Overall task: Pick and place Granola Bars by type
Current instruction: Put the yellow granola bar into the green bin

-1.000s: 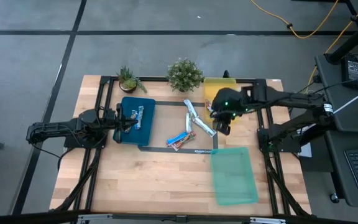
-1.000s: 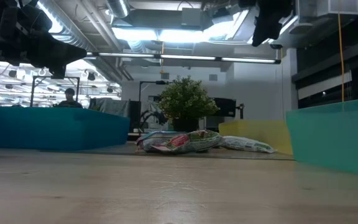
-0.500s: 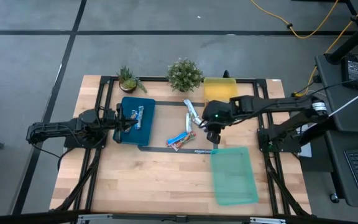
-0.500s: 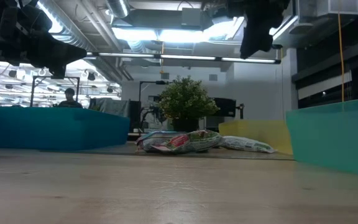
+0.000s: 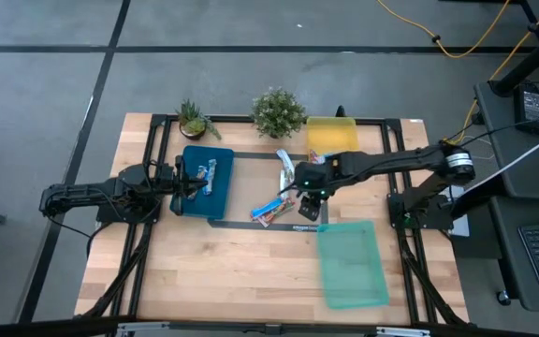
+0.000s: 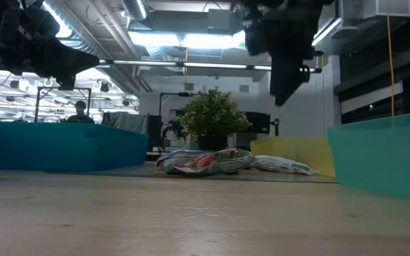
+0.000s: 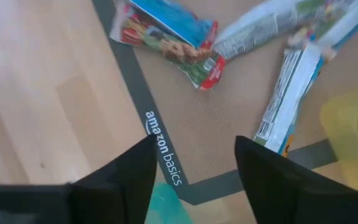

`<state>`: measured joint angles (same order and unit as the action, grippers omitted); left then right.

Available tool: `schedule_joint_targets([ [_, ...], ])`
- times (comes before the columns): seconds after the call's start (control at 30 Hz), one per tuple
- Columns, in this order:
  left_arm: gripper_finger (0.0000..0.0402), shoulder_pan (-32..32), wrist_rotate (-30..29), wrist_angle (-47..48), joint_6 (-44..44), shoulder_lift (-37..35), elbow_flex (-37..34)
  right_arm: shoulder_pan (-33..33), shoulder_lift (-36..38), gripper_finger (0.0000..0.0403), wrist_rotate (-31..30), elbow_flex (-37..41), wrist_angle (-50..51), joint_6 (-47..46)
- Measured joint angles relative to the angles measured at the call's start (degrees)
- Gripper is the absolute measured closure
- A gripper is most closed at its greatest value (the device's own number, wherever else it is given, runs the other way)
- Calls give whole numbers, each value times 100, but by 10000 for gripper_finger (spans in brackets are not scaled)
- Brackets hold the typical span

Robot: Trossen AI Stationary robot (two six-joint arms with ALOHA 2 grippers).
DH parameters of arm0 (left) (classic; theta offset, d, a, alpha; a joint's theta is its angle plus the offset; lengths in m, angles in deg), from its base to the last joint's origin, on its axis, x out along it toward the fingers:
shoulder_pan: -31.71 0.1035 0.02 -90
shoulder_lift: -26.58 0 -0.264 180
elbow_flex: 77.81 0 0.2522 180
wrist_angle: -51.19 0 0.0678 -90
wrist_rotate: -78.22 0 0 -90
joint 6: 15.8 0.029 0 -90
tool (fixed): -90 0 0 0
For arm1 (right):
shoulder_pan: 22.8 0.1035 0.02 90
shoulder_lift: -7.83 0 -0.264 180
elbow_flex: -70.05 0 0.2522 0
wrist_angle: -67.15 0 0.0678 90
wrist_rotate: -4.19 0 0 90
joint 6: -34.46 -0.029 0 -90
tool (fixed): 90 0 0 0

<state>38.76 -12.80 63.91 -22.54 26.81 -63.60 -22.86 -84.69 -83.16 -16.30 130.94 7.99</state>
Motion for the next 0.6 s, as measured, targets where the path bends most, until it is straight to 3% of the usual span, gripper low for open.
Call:
schedule_joint_targets([
  [0.2, 394, 1, 0, 0, 0, 2, 1, -2, -550, 157, -106, 0, 12, -509],
  [0.6, 393, 2, 0, 0, 0, 0, 0, -33, -1154, 155, -867, 0, 244, -1529],
])
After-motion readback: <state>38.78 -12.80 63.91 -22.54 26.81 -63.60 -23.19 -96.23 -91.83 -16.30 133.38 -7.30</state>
